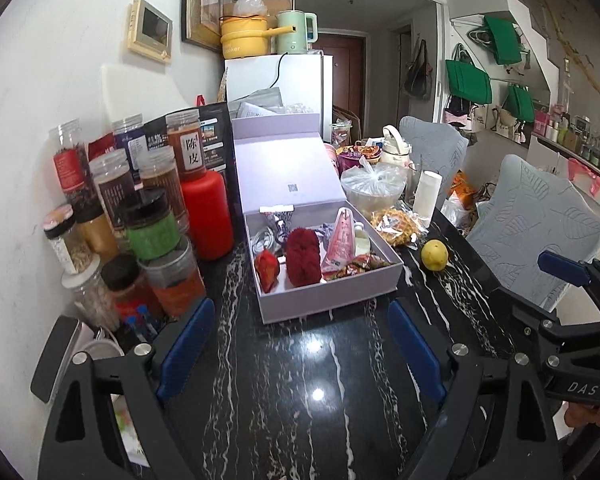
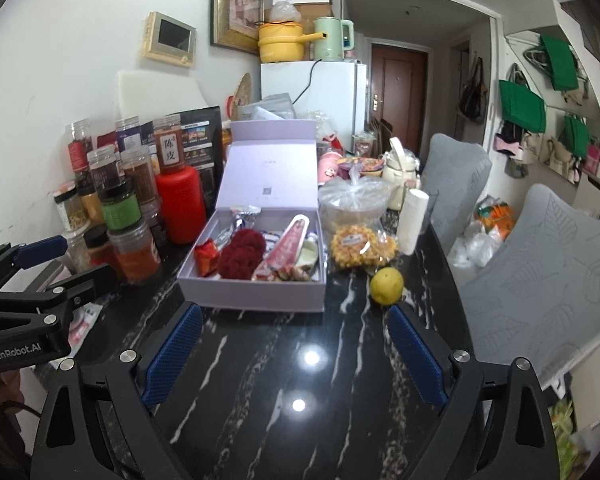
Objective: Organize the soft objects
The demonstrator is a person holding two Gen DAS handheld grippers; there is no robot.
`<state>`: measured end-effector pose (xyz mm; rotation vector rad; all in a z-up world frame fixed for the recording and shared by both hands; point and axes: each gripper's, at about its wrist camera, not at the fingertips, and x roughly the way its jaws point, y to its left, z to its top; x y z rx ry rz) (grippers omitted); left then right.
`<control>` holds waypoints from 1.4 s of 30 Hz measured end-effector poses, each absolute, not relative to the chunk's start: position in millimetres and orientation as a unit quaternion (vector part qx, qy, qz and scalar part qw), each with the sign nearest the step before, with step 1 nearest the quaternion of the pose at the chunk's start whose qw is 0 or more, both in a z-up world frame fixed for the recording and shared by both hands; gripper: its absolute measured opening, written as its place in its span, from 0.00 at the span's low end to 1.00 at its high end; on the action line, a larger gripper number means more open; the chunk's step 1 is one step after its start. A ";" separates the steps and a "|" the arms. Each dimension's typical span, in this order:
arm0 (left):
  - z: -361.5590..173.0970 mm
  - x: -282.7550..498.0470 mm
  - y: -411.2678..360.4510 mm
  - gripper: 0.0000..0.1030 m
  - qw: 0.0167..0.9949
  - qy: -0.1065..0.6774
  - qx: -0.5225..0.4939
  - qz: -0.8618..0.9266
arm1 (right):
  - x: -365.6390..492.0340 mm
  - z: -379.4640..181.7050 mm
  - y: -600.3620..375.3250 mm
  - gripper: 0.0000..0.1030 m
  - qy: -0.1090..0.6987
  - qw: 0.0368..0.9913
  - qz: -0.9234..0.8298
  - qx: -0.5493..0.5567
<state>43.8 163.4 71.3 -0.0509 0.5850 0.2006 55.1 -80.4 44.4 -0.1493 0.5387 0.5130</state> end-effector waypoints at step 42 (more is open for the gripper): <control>49.3 -21.7 128.1 0.87 0.952 0.281 -0.023 0.119 | -10.3 13.5 -113.9 0.93 0.270 0.934 0.228 -0.051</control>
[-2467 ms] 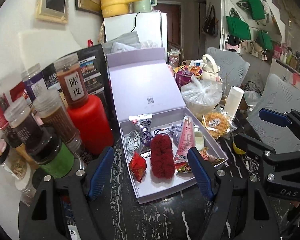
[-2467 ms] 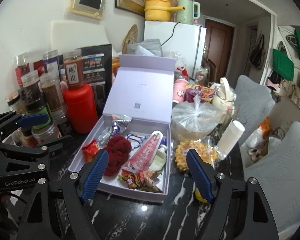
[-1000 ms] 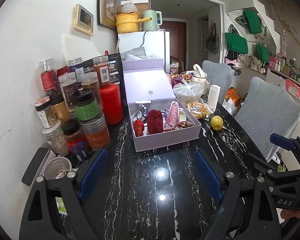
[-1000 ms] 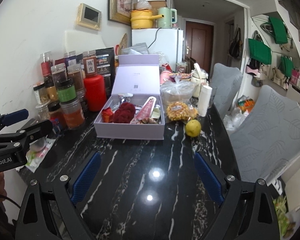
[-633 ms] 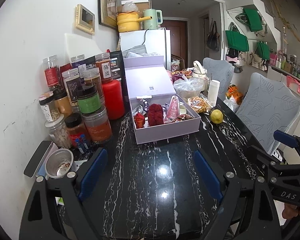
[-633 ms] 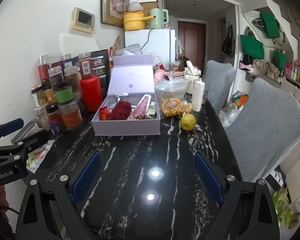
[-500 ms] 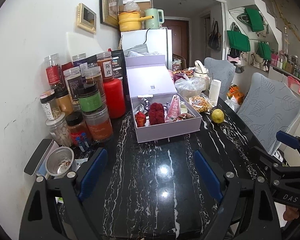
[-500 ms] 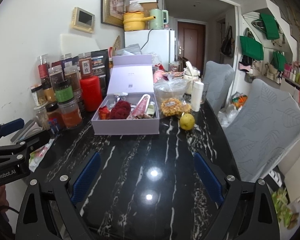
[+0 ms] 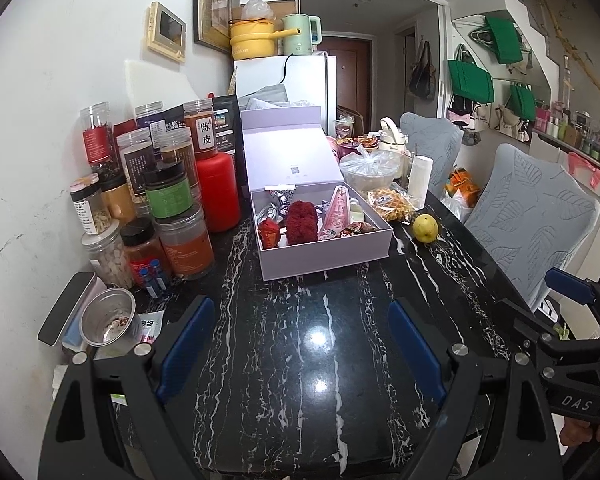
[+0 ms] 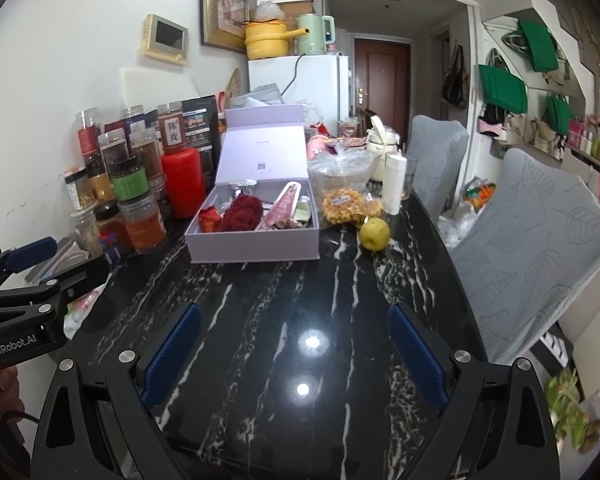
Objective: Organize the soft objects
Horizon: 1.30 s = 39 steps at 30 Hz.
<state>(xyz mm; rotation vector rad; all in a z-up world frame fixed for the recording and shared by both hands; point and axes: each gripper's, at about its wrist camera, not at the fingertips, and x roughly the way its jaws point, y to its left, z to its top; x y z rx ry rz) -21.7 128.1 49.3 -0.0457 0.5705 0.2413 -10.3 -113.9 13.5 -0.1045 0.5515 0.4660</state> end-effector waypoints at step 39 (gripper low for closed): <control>47.6 -24.1 129.0 0.87 0.952 0.286 -0.024 0.110 | -16.4 13.3 -112.7 0.94 0.264 0.935 0.226 -0.062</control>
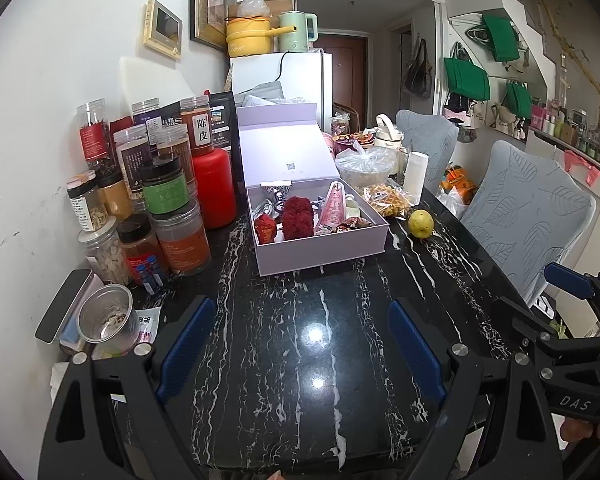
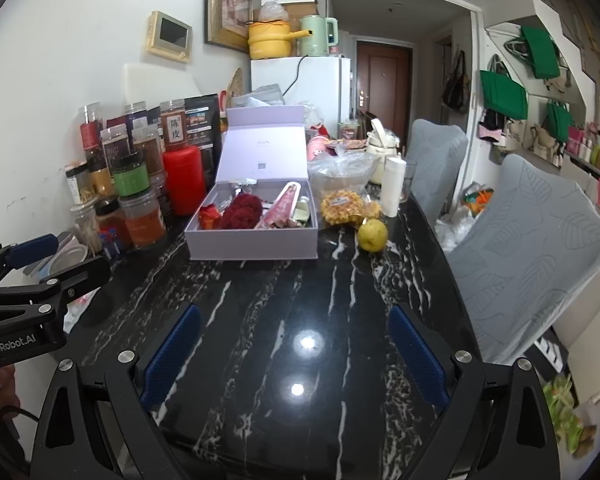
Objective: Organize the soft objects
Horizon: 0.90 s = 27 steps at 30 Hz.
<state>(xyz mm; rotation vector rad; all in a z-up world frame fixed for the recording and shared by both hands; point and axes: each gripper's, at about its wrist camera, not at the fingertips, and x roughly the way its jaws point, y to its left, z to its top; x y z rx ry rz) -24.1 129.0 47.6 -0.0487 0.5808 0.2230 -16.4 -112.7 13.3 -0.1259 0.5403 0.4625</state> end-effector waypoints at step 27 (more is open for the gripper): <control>42.2 -21.6 132.0 0.87 0.949 0.291 -0.024 0.120 | -12.8 5.1 -114.3 0.94 0.270 0.934 0.225 -0.067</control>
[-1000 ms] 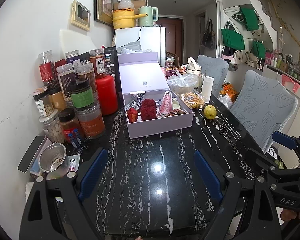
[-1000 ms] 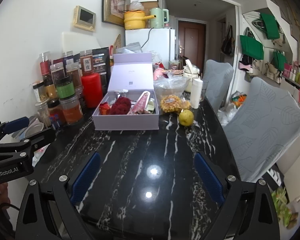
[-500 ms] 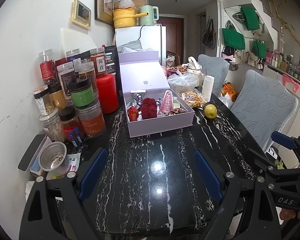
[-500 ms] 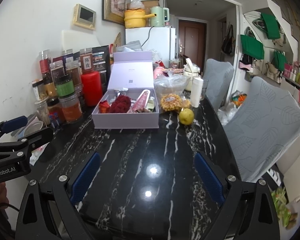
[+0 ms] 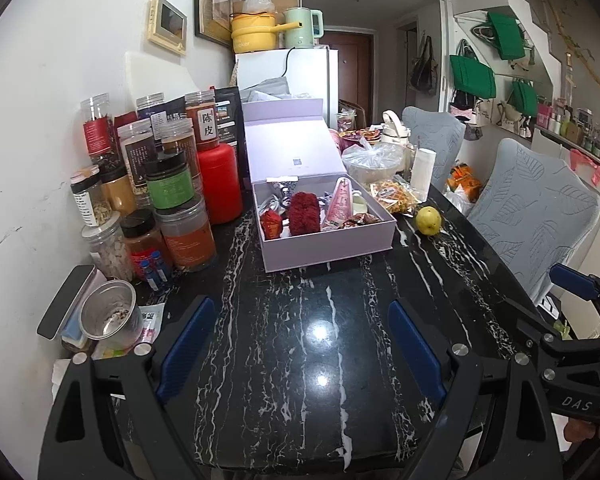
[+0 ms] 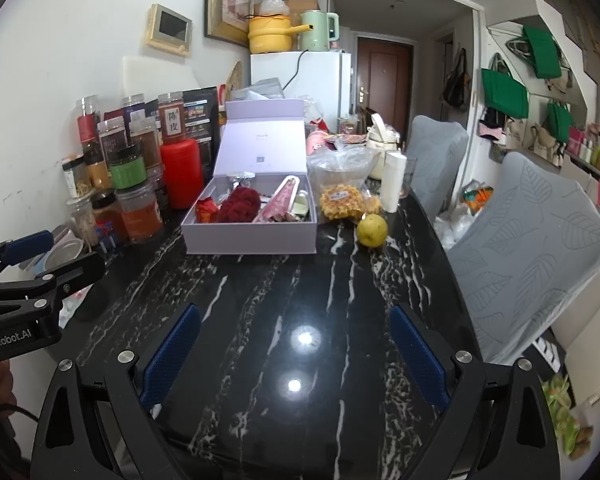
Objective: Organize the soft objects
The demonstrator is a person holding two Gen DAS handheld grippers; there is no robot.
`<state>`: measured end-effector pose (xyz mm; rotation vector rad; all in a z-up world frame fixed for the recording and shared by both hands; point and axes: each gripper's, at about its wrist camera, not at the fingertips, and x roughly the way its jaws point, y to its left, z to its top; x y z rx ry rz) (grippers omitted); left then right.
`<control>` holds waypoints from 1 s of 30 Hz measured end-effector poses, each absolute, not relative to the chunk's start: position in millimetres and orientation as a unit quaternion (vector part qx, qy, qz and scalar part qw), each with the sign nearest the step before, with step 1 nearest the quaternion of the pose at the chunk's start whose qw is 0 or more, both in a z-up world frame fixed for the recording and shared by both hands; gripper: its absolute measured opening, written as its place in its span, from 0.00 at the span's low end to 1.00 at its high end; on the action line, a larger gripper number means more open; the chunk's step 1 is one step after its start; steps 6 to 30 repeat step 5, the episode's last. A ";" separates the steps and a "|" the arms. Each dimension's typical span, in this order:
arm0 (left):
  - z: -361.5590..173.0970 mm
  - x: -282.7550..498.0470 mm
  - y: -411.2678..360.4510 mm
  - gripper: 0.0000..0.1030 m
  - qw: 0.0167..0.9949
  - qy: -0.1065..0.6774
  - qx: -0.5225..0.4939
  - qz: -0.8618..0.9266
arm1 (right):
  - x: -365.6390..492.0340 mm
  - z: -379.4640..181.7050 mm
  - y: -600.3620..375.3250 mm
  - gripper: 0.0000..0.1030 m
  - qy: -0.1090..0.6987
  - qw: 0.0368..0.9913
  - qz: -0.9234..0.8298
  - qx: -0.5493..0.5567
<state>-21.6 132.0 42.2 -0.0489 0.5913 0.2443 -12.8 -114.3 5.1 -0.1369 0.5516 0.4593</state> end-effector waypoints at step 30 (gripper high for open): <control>39.3 -19.4 134.6 0.87 0.946 0.296 -0.026 0.126 | -11.2 1.5 -114.8 0.94 0.272 0.933 0.225 -0.070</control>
